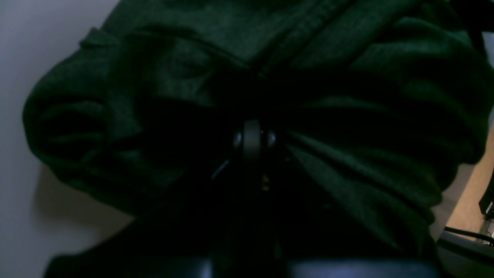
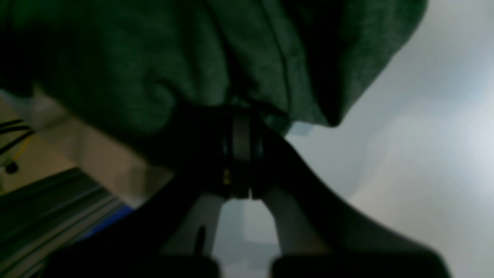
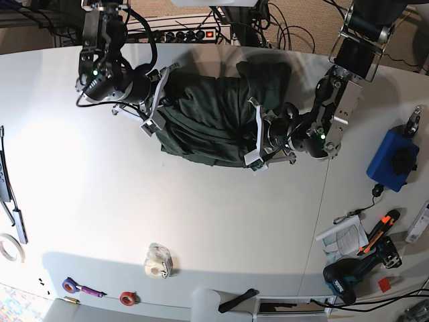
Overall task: Layout the t-shirt on the table in an organized manner, then fold the t-shirt properly
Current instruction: 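Grasp the folded bundle edges with both grippers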
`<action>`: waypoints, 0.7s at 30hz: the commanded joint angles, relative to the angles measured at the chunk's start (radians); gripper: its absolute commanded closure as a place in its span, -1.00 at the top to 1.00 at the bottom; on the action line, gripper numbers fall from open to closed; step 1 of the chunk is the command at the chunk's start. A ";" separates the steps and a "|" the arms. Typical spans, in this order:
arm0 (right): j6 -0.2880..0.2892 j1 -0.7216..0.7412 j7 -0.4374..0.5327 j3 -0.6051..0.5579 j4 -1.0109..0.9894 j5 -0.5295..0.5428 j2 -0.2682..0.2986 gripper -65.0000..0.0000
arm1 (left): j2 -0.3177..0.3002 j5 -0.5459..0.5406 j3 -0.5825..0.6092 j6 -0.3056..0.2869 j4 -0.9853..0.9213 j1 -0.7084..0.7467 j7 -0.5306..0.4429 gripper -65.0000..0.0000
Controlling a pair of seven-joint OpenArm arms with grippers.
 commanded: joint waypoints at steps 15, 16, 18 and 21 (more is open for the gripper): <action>0.003 0.054 0.125 -0.068 0.002 0.001 0.006 -1.00 | 0.011 0.006 -0.002 -0.028 0.002 -0.009 -0.018 -1.00; 0.003 0.066 0.129 -0.082 -0.023 -0.003 0.006 -1.00 | 0.011 -0.002 -0.002 -0.039 0.002 -0.009 -0.018 -1.00; 0.003 0.099 0.136 -0.107 -0.079 -0.016 0.006 -1.00 | 0.011 -0.009 -0.002 -0.040 0.002 -0.008 -0.018 -1.00; -0.013 0.160 0.173 -0.129 -0.164 -0.044 0.006 -1.00 | 0.011 -0.008 -0.002 -0.041 0.002 -0.008 -0.018 -1.00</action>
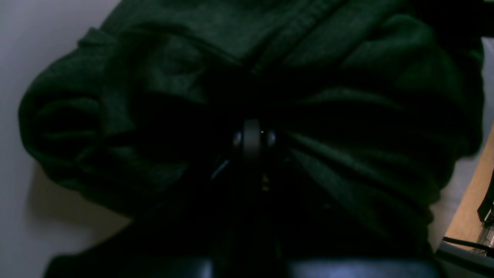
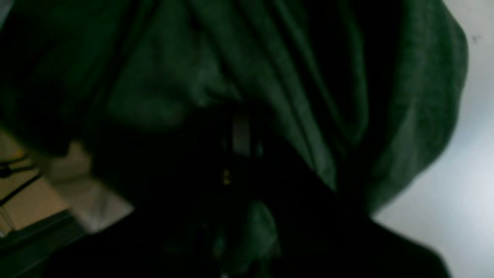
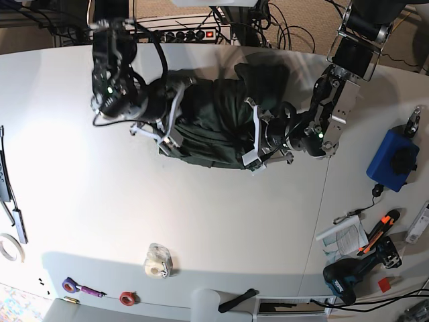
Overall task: Layout the t-shirt on the table in an organized manner, then fold the t-shirt properly
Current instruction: 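Grasp the folded bundle edges with both grippers, then lift and fold the bundle over with the left gripper toward the right gripper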
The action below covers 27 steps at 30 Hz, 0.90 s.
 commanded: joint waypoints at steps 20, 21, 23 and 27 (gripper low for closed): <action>-0.016 0.249 -0.045 0.000 -0.127 0.157 0.006 -1.00 | 0.000 -0.280 -0.002 -0.162 0.018 -0.034 0.011 -1.00; -0.016 0.249 -0.045 0.000 -0.126 0.179 0.006 -1.00 | 0.001 -0.289 -0.002 -0.162 0.027 -0.038 0.010 -1.00; -0.016 0.249 -0.046 0.000 -0.117 0.198 0.006 -1.00 | 0.000 -0.287 -0.002 -0.163 0.051 -0.042 0.010 -1.00; -0.008 0.233 -0.068 0.000 -0.059 0.237 0.006 -1.00 | 0.000 -0.299 -0.002 -0.178 0.100 -0.037 0.010 -1.00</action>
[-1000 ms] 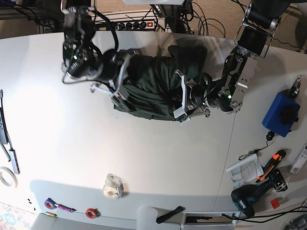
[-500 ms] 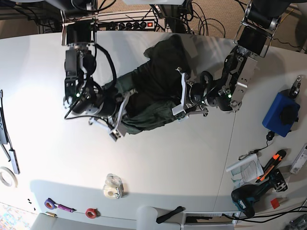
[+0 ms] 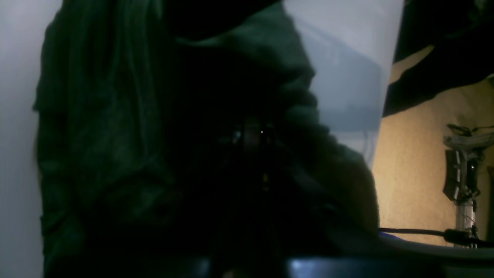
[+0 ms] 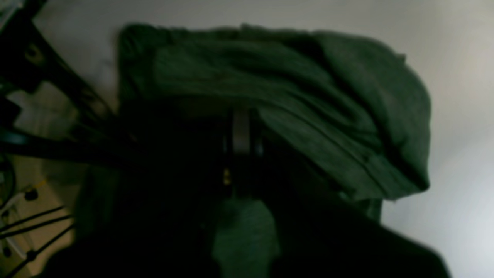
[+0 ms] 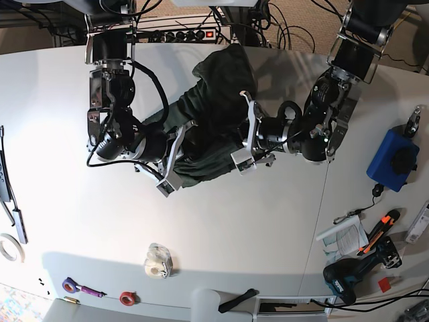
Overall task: Layout the t-shirt on the table in an organized manner, then fold the t-shirt properly
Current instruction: 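Lift and fold the bundle over with the left gripper toward the right gripper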
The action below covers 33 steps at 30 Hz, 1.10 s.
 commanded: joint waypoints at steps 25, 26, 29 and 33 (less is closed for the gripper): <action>-0.039 -0.304 0.166 0.004 0.174 -0.360 0.010 -1.00 | 0.207 0.184 -0.003 0.021 0.001 -0.001 -0.157 -1.00; -0.039 -0.304 0.167 0.004 0.174 -0.360 0.010 -1.00 | 0.211 0.187 -0.003 0.021 -0.016 -0.001 -0.158 -1.00; -0.039 -0.304 0.167 0.004 0.174 -0.360 0.010 -1.00 | 0.212 0.190 -0.003 0.021 -0.092 -0.001 -0.194 -1.00; -0.039 -0.307 0.167 0.004 0.174 -0.359 0.010 -1.00 | 0.212 0.190 -0.003 0.020 -0.182 -0.012 -0.224 -1.00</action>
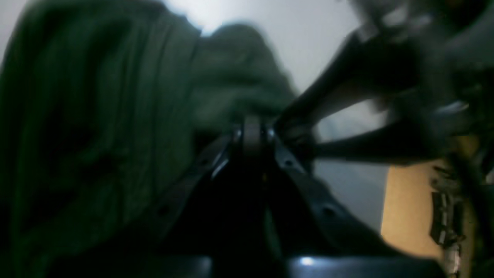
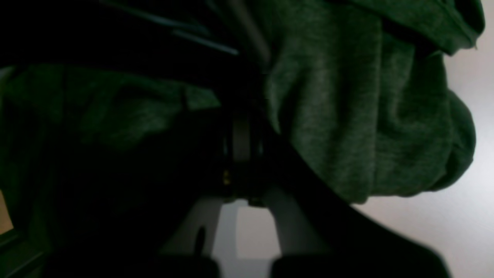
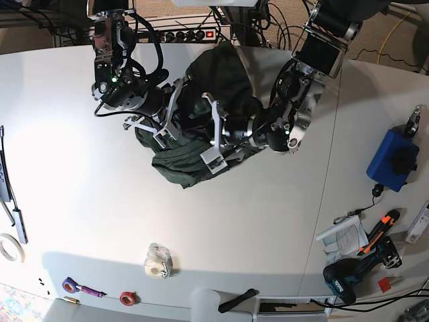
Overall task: Layout the t-shirt on the table in an organized manner, then fold the t-shirt properly
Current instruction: 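Lift and fold the bundle over with the left gripper toward the right gripper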
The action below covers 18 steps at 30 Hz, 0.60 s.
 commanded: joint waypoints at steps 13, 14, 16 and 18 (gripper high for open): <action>-0.004 -0.049 0.004 0.002 0.014 -0.003 0.003 -1.00 | 0.003 0.306 -0.002 0.250 0.002 -0.095 -0.211 -1.00; -0.004 -0.050 0.003 0.002 0.014 -0.003 0.003 -1.00 | 0.003 0.343 -0.002 0.278 0.002 -0.098 -0.220 -1.00; -0.004 -0.049 0.004 0.002 0.014 -0.002 0.003 -1.00 | 0.001 0.403 -0.002 0.344 0.002 -0.109 -0.246 -1.00; -0.004 -0.049 0.006 0.002 0.014 -0.002 0.003 -1.00 | 0.000 0.452 -0.002 0.423 0.002 -0.130 -0.261 -1.00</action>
